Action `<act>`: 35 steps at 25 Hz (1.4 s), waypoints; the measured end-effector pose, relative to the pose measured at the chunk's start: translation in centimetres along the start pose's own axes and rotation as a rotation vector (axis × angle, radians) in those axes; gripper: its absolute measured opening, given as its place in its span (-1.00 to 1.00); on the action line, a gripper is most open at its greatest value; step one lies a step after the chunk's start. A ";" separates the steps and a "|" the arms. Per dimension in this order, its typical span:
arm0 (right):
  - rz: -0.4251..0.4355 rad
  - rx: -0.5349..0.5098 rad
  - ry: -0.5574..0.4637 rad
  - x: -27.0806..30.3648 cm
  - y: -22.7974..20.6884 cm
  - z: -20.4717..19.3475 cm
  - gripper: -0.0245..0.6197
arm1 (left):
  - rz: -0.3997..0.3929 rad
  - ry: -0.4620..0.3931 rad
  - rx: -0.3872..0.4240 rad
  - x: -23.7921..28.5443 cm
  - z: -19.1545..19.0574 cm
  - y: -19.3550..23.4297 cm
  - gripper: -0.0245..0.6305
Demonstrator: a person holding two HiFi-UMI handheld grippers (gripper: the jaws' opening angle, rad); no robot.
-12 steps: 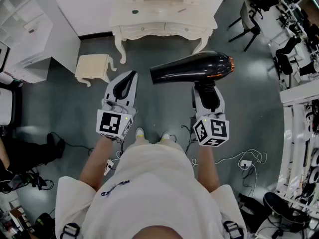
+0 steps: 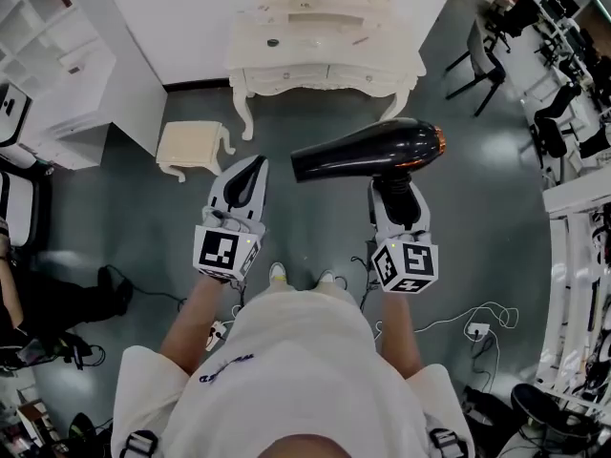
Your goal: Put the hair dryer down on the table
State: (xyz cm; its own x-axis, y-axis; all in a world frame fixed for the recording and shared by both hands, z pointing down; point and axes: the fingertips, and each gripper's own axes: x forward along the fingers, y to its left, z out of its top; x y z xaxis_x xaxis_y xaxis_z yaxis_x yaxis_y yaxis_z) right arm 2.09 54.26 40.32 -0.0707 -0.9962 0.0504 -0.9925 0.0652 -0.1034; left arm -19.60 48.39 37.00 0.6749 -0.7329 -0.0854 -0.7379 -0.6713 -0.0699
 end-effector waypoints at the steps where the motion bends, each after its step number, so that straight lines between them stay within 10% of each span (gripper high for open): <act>1: 0.002 0.000 -0.001 0.2 0.0 0.0 -0.17 | -0.001 -0.004 0.004 0.1 0.1 0.1 -0.89; 35: -0.081 0.044 0.046 7.9 3.8 -2.9 -0.17 | -0.031 0.059 -0.019 2.0 -4.6 10.4 -0.89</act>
State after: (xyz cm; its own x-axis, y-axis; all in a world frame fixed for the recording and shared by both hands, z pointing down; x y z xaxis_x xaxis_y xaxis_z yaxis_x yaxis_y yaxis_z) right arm -2.54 46.78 43.18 0.0045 -0.9944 0.1059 -0.9899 -0.0194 -0.1402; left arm -25.86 39.40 40.65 0.6969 -0.7167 -0.0247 -0.7168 -0.6952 -0.0528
